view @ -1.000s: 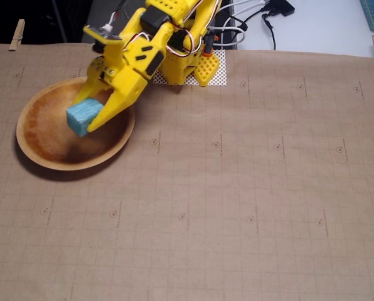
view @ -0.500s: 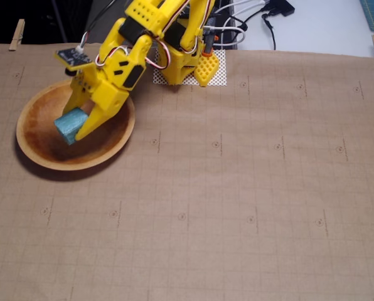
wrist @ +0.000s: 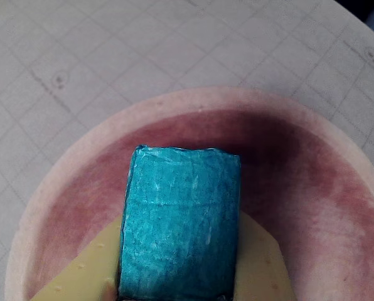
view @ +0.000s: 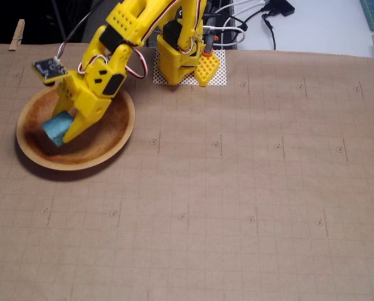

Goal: Grasp a blue block and put it in the bowl.

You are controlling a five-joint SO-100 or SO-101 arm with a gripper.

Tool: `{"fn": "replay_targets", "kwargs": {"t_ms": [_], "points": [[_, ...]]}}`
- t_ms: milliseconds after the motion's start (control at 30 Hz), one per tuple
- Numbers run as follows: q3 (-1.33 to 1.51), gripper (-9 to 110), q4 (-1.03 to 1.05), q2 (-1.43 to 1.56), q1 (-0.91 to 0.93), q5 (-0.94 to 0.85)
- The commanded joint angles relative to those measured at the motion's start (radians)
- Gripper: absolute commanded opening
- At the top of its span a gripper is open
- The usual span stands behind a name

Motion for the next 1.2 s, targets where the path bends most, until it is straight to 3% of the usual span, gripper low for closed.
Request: {"fn": "replay_targets", "kwargs": {"t_ms": [0,267,467,733,967,1167], "points": [[-0.097,5,-0.006,-0.037,0.002,-0.012],[-0.133,27,0.003,-0.110,-0.008,-0.012],[-0.133,36,0.003,-0.112,-0.009,-0.011],[-0.133,36,0.003,-0.084,-0.032,0.000],[-0.109,35,0.040,0.112,-0.121,0.008],[-0.133,25,0.192,0.299,-0.181,0.074]]}}
